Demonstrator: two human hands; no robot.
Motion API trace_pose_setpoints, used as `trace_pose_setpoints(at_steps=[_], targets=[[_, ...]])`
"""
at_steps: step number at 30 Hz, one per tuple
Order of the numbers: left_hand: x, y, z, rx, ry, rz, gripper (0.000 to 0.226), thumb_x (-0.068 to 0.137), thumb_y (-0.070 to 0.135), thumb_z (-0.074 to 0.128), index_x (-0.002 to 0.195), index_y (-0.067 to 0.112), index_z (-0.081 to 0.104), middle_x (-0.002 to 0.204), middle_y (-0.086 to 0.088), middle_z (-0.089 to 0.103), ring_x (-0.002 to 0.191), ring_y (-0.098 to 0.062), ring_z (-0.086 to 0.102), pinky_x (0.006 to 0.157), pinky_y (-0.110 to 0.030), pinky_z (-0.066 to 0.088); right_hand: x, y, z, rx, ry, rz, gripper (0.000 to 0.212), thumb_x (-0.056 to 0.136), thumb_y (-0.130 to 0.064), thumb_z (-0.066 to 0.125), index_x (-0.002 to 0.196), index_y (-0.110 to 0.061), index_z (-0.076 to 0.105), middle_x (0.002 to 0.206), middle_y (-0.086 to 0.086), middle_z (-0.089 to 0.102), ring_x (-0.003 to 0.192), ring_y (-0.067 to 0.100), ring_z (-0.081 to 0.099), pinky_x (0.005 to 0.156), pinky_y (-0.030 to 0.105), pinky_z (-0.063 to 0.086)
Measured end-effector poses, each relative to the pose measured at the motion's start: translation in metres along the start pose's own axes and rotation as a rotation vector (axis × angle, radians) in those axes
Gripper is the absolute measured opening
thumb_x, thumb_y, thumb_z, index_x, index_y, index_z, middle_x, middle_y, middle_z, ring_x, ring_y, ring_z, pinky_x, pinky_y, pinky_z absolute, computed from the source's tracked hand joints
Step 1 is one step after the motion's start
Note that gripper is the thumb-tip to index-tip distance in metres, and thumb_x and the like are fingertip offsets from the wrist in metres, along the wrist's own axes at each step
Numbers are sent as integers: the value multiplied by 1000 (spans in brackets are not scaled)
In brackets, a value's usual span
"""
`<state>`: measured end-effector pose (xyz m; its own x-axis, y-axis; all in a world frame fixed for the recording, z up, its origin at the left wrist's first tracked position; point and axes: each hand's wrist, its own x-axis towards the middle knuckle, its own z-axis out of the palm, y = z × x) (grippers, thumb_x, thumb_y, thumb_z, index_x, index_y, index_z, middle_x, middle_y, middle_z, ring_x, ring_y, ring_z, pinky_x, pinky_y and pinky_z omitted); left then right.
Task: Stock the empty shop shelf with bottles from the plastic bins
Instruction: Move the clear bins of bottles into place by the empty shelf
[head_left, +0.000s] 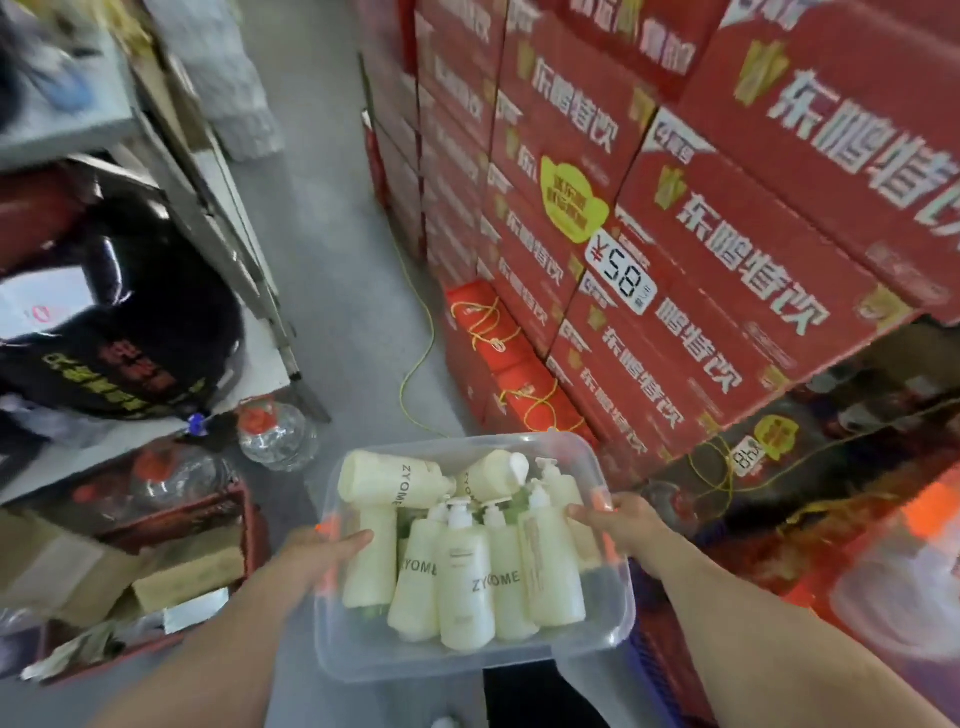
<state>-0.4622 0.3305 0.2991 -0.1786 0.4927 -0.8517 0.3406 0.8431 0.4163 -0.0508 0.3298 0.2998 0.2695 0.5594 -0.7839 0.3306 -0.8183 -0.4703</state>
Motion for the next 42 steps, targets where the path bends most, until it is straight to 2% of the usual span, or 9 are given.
trace_pose_setpoints(at_steps=[11,16,20,24,31,35,37,39,42], targets=[[81,167,-106,-177,112,-38,40,77,43,81,93,10,64,91,-5,64,75,-17,64,49,-24,48,131,-280,11,-187,-115,-151,70,45,-60,93,92,-14,68,84,0,75,74,17,73,55,24,53],[156,240,-165,-289,96,-46,50,67,36,90,96,4,64,97,-14,73,74,-24,75,59,-35,60,190,-395,29,-210,-107,-172,75,36,-63,94,88,-15,72,85,4,76,77,22,74,68,34,61],[213,306,-212,-297,64,-41,59,54,39,96,95,8,64,85,-6,75,74,-23,75,62,-33,59,225,-484,41,-180,-92,-158,75,29,-61,92,84,-15,70,73,0,75,65,19,73,47,25,54],[253,384,-258,-329,101,-14,47,57,35,94,79,20,55,72,5,67,58,-9,67,42,-23,50,259,-573,49,-182,-84,-164,73,34,-62,90,85,-15,68,82,3,74,73,22,71,51,26,54],[337,503,-338,-363,89,-3,48,59,34,90,95,16,63,73,-1,77,53,-16,72,38,-26,52,351,-737,77,-117,-147,-196,84,45,-50,97,110,-3,70,102,13,75,88,30,73,67,40,63],[389,559,-383,-351,193,36,62,43,46,88,92,19,60,85,-1,70,68,-15,68,46,-28,52,394,-822,98,-162,-162,-228,81,50,-50,95,112,-4,69,94,8,73,75,20,72,42,23,52],[413,579,-408,-339,211,50,85,41,52,90,112,13,63,101,-7,70,87,-23,68,69,-37,57,409,-864,108,-198,-155,-241,80,50,-53,94,109,-5,70,88,4,72,70,16,71,41,21,50],[432,601,-434,-377,206,63,109,40,54,91,133,10,56,125,-11,65,107,-30,65,95,-46,53,423,-907,119,-229,-159,-249,86,46,-56,94,111,-4,70,91,5,74,74,18,72,48,25,56],[466,634,-475,-389,184,42,121,30,58,91,133,6,55,127,-15,65,109,-35,64,98,-51,51,446,-971,140,-244,-175,-263,106,36,-58,95,119,0,66,108,13,73,92,29,73,73,41,63]])
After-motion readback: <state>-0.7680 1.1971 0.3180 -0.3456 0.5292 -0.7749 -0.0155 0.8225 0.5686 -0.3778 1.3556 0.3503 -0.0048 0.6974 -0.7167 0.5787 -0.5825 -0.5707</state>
